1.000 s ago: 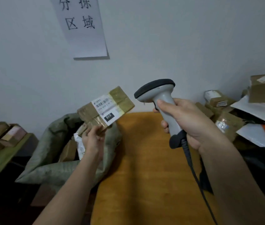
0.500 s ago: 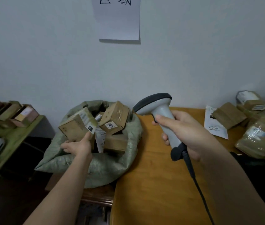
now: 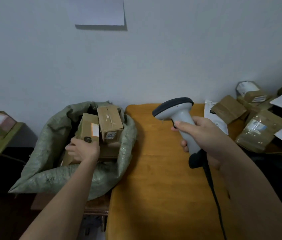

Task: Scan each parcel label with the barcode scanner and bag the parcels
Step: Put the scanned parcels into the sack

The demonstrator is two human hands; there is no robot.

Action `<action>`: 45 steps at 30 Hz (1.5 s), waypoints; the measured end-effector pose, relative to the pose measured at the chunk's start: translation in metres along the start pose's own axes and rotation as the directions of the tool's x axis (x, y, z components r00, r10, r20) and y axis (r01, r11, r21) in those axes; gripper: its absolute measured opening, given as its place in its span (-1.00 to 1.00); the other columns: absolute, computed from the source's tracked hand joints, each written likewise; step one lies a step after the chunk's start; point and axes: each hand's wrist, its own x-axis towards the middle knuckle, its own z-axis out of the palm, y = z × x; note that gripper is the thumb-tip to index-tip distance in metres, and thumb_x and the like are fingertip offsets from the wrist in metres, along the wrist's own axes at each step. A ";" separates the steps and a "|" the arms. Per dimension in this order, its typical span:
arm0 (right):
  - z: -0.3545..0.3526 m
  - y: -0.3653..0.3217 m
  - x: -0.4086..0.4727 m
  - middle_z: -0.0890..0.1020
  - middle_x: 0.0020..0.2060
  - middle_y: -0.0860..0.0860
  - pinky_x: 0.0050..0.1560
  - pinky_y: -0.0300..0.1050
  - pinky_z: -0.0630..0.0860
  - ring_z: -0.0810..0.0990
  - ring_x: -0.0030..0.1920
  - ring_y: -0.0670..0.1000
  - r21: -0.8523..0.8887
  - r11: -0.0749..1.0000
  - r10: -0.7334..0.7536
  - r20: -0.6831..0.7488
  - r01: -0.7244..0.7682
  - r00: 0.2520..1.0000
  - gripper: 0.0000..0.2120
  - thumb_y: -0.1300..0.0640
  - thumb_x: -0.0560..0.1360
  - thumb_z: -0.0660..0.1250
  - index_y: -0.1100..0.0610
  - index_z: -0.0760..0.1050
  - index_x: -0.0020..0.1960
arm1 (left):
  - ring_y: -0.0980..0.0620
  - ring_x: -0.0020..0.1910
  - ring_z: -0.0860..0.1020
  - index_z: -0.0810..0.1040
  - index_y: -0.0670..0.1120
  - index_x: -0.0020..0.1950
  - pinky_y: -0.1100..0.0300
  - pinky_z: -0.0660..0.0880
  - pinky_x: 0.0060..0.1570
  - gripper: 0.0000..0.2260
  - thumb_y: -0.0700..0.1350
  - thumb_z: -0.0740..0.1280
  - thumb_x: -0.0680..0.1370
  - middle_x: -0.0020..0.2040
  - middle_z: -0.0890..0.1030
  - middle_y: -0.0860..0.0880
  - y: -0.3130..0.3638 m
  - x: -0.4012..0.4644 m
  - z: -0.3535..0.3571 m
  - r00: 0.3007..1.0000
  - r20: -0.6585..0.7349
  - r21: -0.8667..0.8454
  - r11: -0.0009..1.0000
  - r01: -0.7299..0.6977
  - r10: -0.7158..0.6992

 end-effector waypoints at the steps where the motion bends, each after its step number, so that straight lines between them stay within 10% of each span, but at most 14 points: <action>1: -0.007 0.000 -0.001 0.61 0.13 0.20 -0.39 -0.16 0.47 0.49 -0.43 -0.08 0.004 1.000 -0.005 -0.010 0.005 1.000 -0.83 0.09 0.58 0.33 0.18 0.51 0.10 | -0.27 0.31 0.27 0.29 -0.16 0.36 -0.14 0.30 0.31 -0.44 -0.27 0.43 0.42 0.39 0.23 -0.24 0.008 -0.009 0.002 0.996 -0.057 -0.012 0.998 -0.068 0.068; 8: -0.088 0.012 -0.017 0.59 0.00 0.16 -0.42 -0.18 0.48 0.50 -0.46 -0.11 0.012 0.999 -0.029 -0.148 0.031 0.989 -0.77 0.09 0.57 0.34 0.22 0.50 0.14 | -0.22 0.34 0.22 0.36 -0.17 0.24 -0.08 0.11 0.41 -0.56 -0.38 0.31 0.39 0.32 0.25 -0.22 0.067 -0.111 0.041 0.826 -0.007 -0.074 0.823 -0.563 0.564; 13: -0.172 0.032 -0.032 0.55 -0.10 0.12 -0.45 -0.22 0.47 0.49 -0.46 -0.11 0.027 0.999 -0.015 -0.234 0.022 0.972 -0.81 0.09 0.57 0.34 0.19 0.50 0.10 | -0.10 0.26 0.33 0.41 -0.13 0.28 0.04 0.34 0.26 -0.61 -0.26 0.33 0.46 0.24 0.32 -0.12 0.087 -0.220 0.095 0.461 0.309 -0.107 0.512 -0.853 0.832; 17: -0.252 0.049 -0.040 0.57 -0.10 0.17 -0.43 -0.17 0.46 0.49 -0.42 -0.07 0.025 1.000 0.004 -0.267 0.003 0.964 -0.84 0.08 0.57 0.34 0.16 0.49 0.07 | -0.08 0.32 0.38 0.38 -0.05 0.36 0.04 0.36 0.29 -0.56 -0.11 0.38 0.50 0.33 0.35 -0.08 0.081 -0.311 0.142 0.071 0.739 -0.181 0.299 -0.937 0.670; 22: -0.344 0.074 -0.053 0.50 -0.32 0.09 -0.45 -0.18 0.42 0.47 -0.47 -0.08 0.011 1.000 0.016 -0.299 -0.014 0.954 -0.79 0.10 0.58 0.32 0.24 0.49 0.12 | -0.10 0.42 0.32 0.18 -0.01 0.53 0.04 0.31 0.36 -0.33 -0.01 0.41 0.50 0.51 0.21 -0.03 0.050 -0.416 0.202 -0.125 0.945 -0.185 0.178 -0.966 0.302; 29: -0.416 0.107 -0.062 0.49 -0.34 0.07 -0.42 -0.16 0.43 0.49 -0.43 -0.07 0.004 0.999 0.046 -0.282 -0.047 0.958 -0.85 0.11 0.57 0.34 0.20 0.50 0.04 | -0.11 0.57 -0.10 -0.16 0.11 0.59 -0.10 -0.07 0.53 -0.17 -0.08 0.38 0.55 0.60 -0.16 -0.03 -0.004 -0.467 0.239 0.043 0.999 0.041 0.074 -0.996 0.029; 36: -0.417 0.131 -0.053 0.52 -0.33 0.08 -0.40 -0.11 0.44 0.50 -0.43 -0.06 0.042 0.992 0.128 -0.223 -0.121 0.966 -0.84 0.08 0.57 0.34 0.17 0.51 0.07 | -0.15 0.56 0.04 -0.08 -0.14 0.60 0.04 0.17 0.49 -0.38 -0.36 0.15 0.62 0.60 -0.05 -0.14 -0.024 -0.469 0.237 0.170 0.980 0.177 -0.059 -0.982 0.102; 38: -0.414 0.131 -0.054 0.53 -0.32 0.08 -0.39 -0.11 0.45 0.51 -0.42 -0.06 0.051 0.991 0.129 -0.197 -0.121 0.972 -0.85 0.08 0.57 0.35 0.14 0.53 0.08 | -0.15 0.40 0.36 0.24 -0.15 0.52 0.08 0.41 0.29 -0.54 -0.34 0.12 0.61 0.48 0.31 -0.16 -0.025 -0.465 0.232 0.210 0.960 0.192 0.110 -0.975 0.185; 40: -0.412 0.128 -0.056 0.53 -0.29 0.08 -0.40 -0.12 0.45 0.51 -0.41 -0.06 0.058 0.992 0.117 -0.187 -0.108 0.975 -0.85 0.09 0.57 0.35 0.13 0.53 0.09 | -0.09 0.07 0.53 0.48 -0.13 0.28 0.11 0.47 -0.03 -0.71 -0.30 0.12 0.61 0.18 0.55 -0.11 -0.018 -0.458 0.224 0.308 0.913 0.150 0.482 -0.863 0.267; 43: -0.407 0.117 -0.056 0.55 -0.19 0.13 -0.42 -0.14 0.45 0.50 -0.43 -0.07 0.062 0.995 0.084 -0.209 -0.072 0.974 -0.83 0.10 0.58 0.34 0.16 0.51 0.11 | -0.01 -0.17 0.52 0.53 -0.17 0.09 0.12 0.46 -0.23 -0.80 -0.23 0.12 0.65 -0.05 0.58 -0.12 0.005 -0.450 0.206 0.502 0.838 -0.002 0.920 -0.393 0.216; 45: -0.400 0.108 -0.055 0.58 -0.10 0.18 -0.41 -0.15 0.45 0.49 -0.43 -0.08 0.083 0.996 0.059 -0.220 -0.041 0.974 -0.86 0.11 0.58 0.33 0.15 0.50 0.09 | -0.09 -0.21 0.57 0.53 -0.22 0.05 0.09 0.52 -0.28 -0.78 -0.22 0.09 0.67 -0.12 0.60 -0.16 0.013 -0.442 0.194 0.591 0.804 -0.135 0.988 0.072 0.067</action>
